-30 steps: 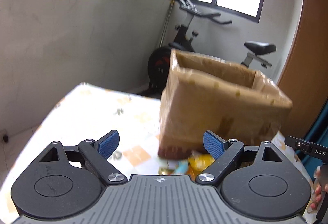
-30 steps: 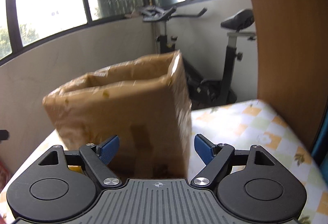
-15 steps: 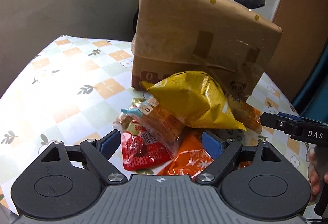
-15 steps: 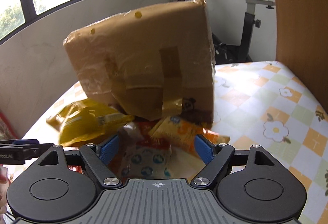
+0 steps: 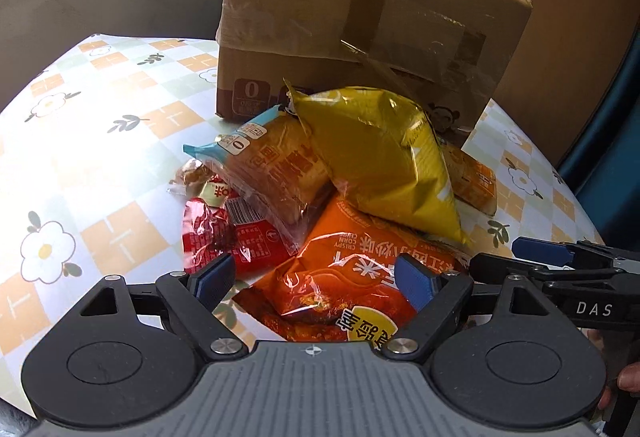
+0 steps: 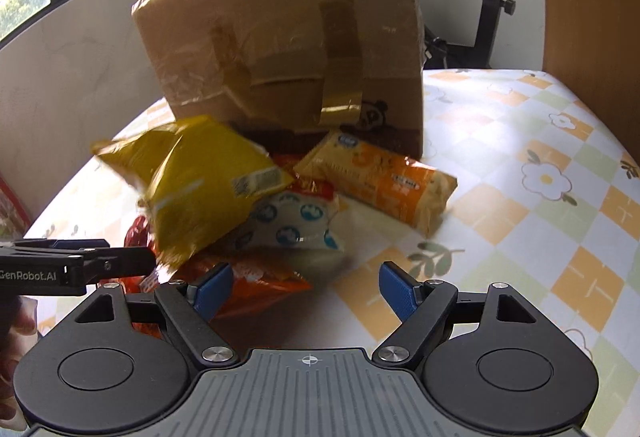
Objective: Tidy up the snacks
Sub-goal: 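Grasp the orange crispy corn bag with the left tool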
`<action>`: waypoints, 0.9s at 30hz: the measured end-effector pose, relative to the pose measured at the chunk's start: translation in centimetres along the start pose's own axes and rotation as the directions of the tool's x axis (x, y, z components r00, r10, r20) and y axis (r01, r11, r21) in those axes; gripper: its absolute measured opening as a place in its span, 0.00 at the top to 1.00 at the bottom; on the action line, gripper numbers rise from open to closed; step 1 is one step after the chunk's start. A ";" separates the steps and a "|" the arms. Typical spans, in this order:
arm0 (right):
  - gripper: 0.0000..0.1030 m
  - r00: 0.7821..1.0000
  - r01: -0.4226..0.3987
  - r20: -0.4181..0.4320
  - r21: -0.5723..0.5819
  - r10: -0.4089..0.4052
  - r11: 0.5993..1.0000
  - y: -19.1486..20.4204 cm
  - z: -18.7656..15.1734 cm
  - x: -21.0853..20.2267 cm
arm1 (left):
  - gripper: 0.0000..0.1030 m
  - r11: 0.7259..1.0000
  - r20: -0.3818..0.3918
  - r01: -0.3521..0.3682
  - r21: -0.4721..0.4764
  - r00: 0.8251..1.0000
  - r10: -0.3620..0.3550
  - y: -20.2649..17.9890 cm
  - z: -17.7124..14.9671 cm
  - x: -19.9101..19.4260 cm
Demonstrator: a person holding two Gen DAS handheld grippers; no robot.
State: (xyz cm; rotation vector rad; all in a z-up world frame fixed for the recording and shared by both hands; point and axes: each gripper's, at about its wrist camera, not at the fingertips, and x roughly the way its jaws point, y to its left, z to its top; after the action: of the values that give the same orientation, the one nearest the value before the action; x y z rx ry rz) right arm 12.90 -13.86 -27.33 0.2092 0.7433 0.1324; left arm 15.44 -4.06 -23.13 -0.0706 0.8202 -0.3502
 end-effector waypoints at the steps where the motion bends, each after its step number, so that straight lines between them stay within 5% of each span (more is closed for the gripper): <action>1: 0.25 1.000 0.002 -0.008 -0.003 -0.002 1.000 0.0 -0.1 0.1 | 0.14 1.000 0.001 0.004 -0.004 1.000 -0.004 0.0 -0.1 0.0; 13: 0.24 0.998 0.053 -0.021 -0.043 -0.054 0.998 0.2 -0.9 1.4 | 0.12 0.996 -0.015 0.060 -0.063 0.998 -0.061 0.8 -0.4 1.2; 20: 0.23 0.998 0.060 -0.035 -0.044 -0.061 0.997 0.0 -1.1 1.7 | 0.12 0.981 -0.039 0.166 -0.098 0.984 -0.171 0.0 -0.7 2.0; 27: 0.24 0.997 0.056 -0.043 -0.053 -0.059 0.997 0.1 -1.2 2.1 | 0.12 0.981 -0.062 0.181 -0.065 0.981 -0.185 -1.5 -1.2 3.4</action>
State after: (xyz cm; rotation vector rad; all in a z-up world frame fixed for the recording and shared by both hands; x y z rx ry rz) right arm 13.58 -13.22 -29.52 0.1358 0.7886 0.1019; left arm 16.27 -6.52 -25.98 -0.1909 0.8939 -0.5044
